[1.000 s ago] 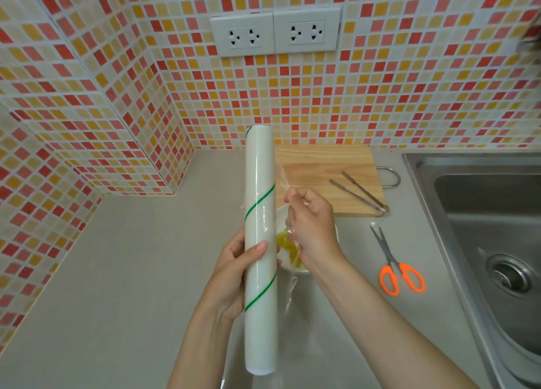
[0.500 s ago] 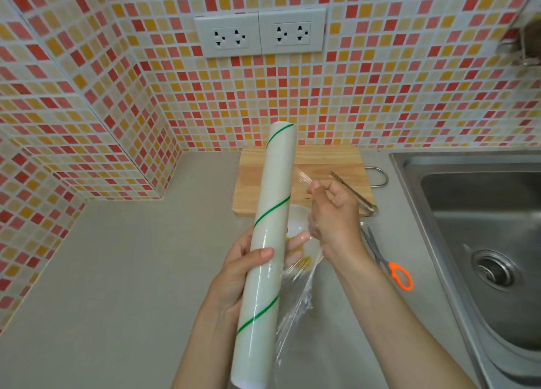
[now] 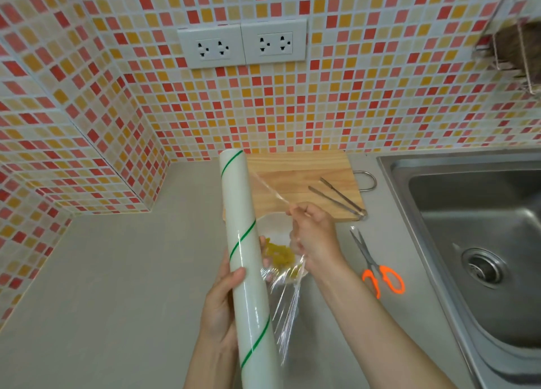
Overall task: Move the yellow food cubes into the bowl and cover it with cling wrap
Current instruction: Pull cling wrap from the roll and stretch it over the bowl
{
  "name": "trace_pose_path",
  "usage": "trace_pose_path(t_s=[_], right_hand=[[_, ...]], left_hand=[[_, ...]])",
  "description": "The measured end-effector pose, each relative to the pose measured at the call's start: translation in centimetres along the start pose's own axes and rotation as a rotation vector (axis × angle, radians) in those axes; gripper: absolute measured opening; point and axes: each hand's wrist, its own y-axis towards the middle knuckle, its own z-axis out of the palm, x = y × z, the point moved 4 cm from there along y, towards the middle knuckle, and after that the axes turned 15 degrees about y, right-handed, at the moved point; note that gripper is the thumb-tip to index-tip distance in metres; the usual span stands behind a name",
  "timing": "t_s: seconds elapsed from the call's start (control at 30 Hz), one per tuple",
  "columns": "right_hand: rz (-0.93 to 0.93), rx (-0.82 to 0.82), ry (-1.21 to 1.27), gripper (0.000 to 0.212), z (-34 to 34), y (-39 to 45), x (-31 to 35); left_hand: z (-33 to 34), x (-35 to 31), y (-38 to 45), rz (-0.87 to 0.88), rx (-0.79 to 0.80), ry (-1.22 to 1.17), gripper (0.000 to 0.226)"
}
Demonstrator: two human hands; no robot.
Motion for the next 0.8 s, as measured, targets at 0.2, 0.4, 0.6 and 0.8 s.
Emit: trace_pose_path(t_s=[0.2, 0.4, 0.6, 0.8], right_hand=[[-0.448, -0.034, -0.344, 0.024, -1.4, -0.5, 3.6], [-0.590, -0.026, -0.416, 0.019, -2.4, -0.9, 4.9], [-0.602, -0.077, -0.443, 0.016, -3.7, 0.4, 5.4], [-0.597, -0.097, -0.549, 0.017, -4.3, 2.0, 5.0]], left_hand=[[-0.8, -1.9, 0.1, 0.045, -0.052, 0.319, 0.091], [0.1, -4.1, 1.4, 0.079, 0.078, 0.565, 0.101], [-0.3, -4.5, 2.0, 0.107, -0.062, 0.593, 0.044], [-2.0, -6.1, 2.8, 0.395, -0.251, 1.149, 0.053]])
